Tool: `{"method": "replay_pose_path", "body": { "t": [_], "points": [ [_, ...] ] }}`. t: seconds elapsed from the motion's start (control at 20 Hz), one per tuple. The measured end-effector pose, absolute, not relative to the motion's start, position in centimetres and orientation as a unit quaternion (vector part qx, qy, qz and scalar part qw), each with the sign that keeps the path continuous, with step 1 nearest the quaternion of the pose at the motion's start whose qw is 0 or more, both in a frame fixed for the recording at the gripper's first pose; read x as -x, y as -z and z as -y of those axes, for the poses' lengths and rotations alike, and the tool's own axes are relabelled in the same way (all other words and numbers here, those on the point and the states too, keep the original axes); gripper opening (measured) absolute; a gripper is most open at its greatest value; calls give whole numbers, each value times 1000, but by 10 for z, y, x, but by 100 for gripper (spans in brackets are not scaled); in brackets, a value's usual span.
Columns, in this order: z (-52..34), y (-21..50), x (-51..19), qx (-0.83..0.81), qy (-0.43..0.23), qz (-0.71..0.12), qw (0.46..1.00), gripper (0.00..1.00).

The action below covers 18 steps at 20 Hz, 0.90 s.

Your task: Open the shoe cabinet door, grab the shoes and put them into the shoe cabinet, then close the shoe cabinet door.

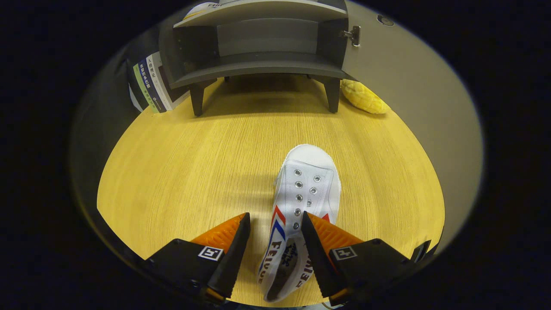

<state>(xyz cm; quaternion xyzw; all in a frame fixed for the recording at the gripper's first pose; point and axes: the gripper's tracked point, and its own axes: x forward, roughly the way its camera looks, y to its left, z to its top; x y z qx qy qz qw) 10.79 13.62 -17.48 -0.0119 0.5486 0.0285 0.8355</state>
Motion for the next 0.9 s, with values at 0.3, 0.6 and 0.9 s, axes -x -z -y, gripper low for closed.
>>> {"method": "replay_pose_path", "body": {
  "t": [0.3, 0.6, 0.9],
  "points": [
    [-126, 186, -116, 62, -17, -552, 831, 56],
    [-136, 191, -114, 62, -40, -558, 827, 27],
    [-132, 179, -112, -5, -54, -542, 838, 2]
  ]
}}
